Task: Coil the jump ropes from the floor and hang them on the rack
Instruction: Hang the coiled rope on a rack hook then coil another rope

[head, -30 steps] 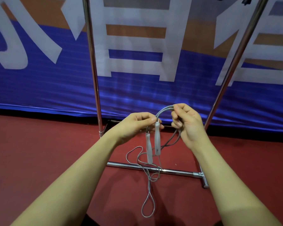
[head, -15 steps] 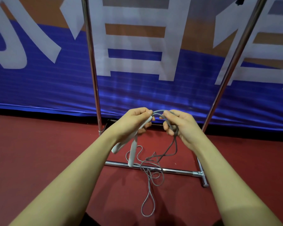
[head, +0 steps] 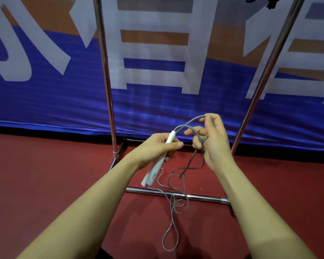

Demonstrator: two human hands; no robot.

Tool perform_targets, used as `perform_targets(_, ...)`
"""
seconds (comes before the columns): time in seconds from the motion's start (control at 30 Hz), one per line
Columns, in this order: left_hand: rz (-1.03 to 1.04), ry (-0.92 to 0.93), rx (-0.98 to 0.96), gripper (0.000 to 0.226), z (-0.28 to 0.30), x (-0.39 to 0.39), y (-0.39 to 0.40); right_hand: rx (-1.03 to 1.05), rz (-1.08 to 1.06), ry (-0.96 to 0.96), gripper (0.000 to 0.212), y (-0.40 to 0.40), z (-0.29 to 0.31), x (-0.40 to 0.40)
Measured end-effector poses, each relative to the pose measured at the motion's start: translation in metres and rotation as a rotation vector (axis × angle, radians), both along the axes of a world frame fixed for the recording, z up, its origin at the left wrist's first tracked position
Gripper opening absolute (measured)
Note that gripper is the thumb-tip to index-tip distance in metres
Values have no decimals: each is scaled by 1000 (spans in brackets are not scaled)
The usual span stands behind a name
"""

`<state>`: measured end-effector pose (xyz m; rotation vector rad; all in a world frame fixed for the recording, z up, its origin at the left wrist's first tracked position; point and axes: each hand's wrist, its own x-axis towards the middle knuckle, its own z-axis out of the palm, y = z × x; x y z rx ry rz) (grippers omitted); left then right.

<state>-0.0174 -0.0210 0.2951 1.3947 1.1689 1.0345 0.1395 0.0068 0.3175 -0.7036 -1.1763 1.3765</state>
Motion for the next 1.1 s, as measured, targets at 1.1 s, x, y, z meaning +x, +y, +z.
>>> perform_targets(1.1, 66, 241, 163, 18, 3, -11, 3, -15, 142, -193, 26, -6, -5, -5)
